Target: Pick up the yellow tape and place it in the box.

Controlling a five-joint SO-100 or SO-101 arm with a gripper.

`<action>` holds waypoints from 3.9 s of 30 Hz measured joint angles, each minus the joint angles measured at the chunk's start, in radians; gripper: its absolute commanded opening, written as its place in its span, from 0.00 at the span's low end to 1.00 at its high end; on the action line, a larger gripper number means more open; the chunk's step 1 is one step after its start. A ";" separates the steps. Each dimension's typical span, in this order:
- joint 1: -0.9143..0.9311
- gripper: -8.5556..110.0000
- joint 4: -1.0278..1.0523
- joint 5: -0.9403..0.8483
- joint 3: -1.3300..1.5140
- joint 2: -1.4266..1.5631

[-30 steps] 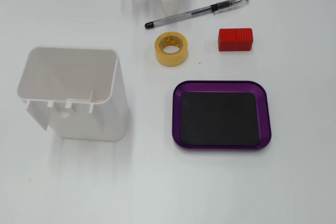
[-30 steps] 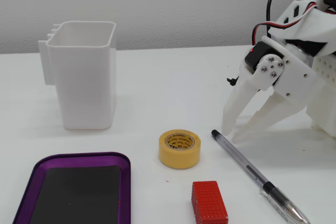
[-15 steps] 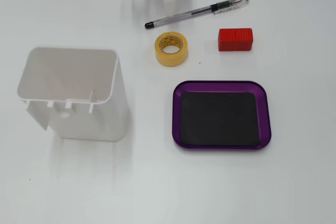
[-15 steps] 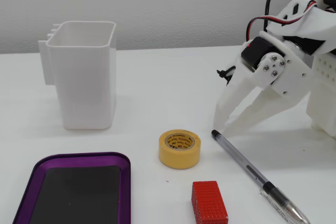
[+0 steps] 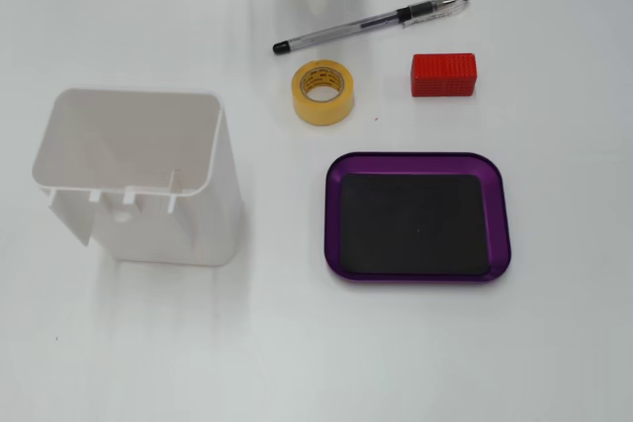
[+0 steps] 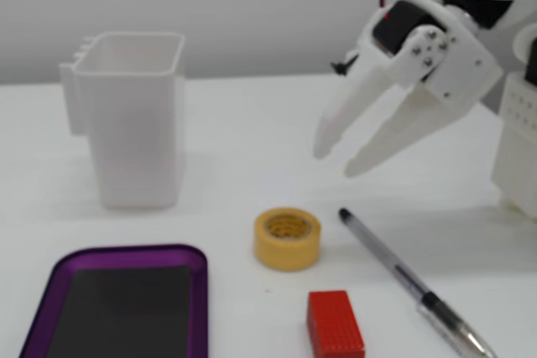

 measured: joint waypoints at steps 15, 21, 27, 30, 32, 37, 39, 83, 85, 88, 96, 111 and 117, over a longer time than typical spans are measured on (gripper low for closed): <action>-0.002 0.15 -0.011 0.000 -0.356 -0.699; -0.002 0.15 -0.087 0.000 -0.354 -0.706; -0.005 0.15 -0.153 0.000 -0.285 -0.706; -0.003 0.15 -0.204 0.000 -0.233 -0.706; 0.005 0.14 -0.232 -0.003 -0.202 -0.706; 0.009 0.06 -0.247 -0.002 -0.187 -0.704; 0.008 0.07 -0.247 -0.002 -0.187 -0.704; -0.221 0.09 -0.414 0.012 -0.724 -1.132; -0.206 0.12 -0.414 0.014 -0.724 -1.132; -0.206 0.14 -0.413 0.015 -0.729 -1.132; -0.187 0.14 -0.198 0.021 -0.897 -1.132; -0.167 0.14 0.348 0.087 -1.155 -0.773; -0.064 0.14 0.334 0.126 -0.854 -0.535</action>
